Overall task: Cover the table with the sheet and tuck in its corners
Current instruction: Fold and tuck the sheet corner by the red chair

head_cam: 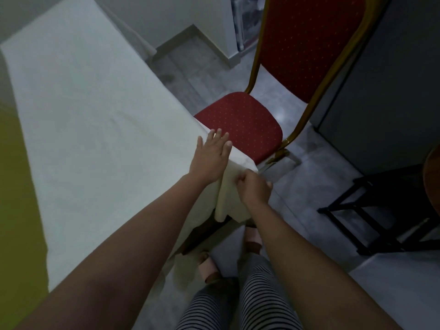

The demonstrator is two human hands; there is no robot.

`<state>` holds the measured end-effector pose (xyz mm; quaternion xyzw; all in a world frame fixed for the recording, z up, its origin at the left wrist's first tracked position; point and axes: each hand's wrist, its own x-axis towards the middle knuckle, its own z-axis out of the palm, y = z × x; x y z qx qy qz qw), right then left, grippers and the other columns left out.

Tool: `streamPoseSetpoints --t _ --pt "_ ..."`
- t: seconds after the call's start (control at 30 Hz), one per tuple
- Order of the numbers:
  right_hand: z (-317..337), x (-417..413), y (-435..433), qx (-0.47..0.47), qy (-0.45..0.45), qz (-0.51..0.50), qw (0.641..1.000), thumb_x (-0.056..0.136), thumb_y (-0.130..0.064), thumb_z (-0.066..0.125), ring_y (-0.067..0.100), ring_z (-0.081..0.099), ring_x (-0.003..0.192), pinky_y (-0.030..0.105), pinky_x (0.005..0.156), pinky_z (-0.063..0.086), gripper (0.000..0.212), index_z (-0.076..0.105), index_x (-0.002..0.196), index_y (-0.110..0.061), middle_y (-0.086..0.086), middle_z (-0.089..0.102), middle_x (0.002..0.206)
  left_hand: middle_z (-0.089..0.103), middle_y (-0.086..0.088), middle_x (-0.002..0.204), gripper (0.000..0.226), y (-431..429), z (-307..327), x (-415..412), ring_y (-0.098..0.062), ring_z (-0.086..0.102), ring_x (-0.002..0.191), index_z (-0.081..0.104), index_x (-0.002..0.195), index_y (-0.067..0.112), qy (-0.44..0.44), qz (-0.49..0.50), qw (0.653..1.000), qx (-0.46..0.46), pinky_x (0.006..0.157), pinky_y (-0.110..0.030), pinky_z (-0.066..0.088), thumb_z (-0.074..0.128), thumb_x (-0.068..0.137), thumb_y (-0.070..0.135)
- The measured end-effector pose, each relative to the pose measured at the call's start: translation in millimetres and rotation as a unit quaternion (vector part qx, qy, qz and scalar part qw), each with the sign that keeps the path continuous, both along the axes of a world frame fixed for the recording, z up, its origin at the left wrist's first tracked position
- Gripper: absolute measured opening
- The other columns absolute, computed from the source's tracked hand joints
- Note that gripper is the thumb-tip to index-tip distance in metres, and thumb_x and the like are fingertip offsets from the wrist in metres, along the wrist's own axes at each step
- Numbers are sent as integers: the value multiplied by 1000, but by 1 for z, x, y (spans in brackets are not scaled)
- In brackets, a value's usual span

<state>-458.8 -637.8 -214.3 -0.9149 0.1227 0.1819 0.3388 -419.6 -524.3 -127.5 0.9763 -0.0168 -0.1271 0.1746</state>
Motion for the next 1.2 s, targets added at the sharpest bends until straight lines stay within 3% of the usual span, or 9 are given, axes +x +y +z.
streamPoseSetpoints --t 0.13,0.33,0.47,0.57,0.7,0.87,0.97,1.03,1.2 --pt "0 -12 15 9 27 -7 1000 88 -33 53 24 59 100 45 94 31 15 52 99 -23 0 63 103 19 -1 159 49 4 2 -2 -11 5 148 31 148 20 -2 44 994 -98 119 -36 -6 18 104 37" --pt "-2 -15 36 33 -6 -36 999 69 -58 71 27 48 118 51 95 37 82 33 130 -20 6 45 134 22 0 158 49 6 0 -3 -10 6 148 33 147 22 -11 43 994 -104 120 -35 -6 17 104 37" --pt "-12 -18 25 14 -1 -68 998 93 -18 46 27 49 118 47 100 31 39 46 131 -24 6 55 131 21 0 158 50 9 -1 -4 -11 5 148 33 147 21 -3 25 994 -105 120 -37 -7 16 104 40" --pt "-6 -30 8 6 -40 -151 988 91 -7 37 27 56 98 32 84 30 41 62 120 -24 7 68 104 20 -1 159 50 10 1 -5 -11 5 148 33 147 21 -6 33 991 -132 119 -35 -7 18 104 40" --pt "11 -54 8 18 -177 -186 966 83 -5 36 24 57 73 37 81 44 40 70 102 -11 6 65 75 20 -2 159 48 16 3 -11 -13 7 148 32 148 19 -23 59 983 -171 119 -32 -3 20 104 35" --pt "-20 -94 36 12 -66 -158 985 94 -8 44 30 64 87 34 73 49 26 67 106 -8 14 69 95 23 -6 158 49 19 4 -15 -17 7 148 34 147 16 -27 23 990 -139 118 -35 -2 18 104 35" --pt "-25 -102 40 -13 -107 -189 976 89 -5 48 27 62 71 30 64 45 20 68 88 -6 11 66 76 24 -8 157 49 18 5 -14 -21 8 148 34 147 14 -32 9 993 -114 118 -38 -1 16 104 32" --pt "-19 -102 43 -42 -166 -188 967 86 -7 53 25 59 68 37 71 47 14 64 79 -8 6 61 68 25 -9 157 49 21 8 -12 -23 9 148 33 147 13 -17 2 993 -113 118 -41 0 15 105 29" --pt "-6 -61 55 -12 -198 -222 955 89 -20 53 18 58 99 41 89 40 21 64 107 -19 -3 67 102 29 -12 155 47 34 13 -7 -25 15 146 39 143 11 -12 -88 995 -37 117 -46 9 16 105 27"
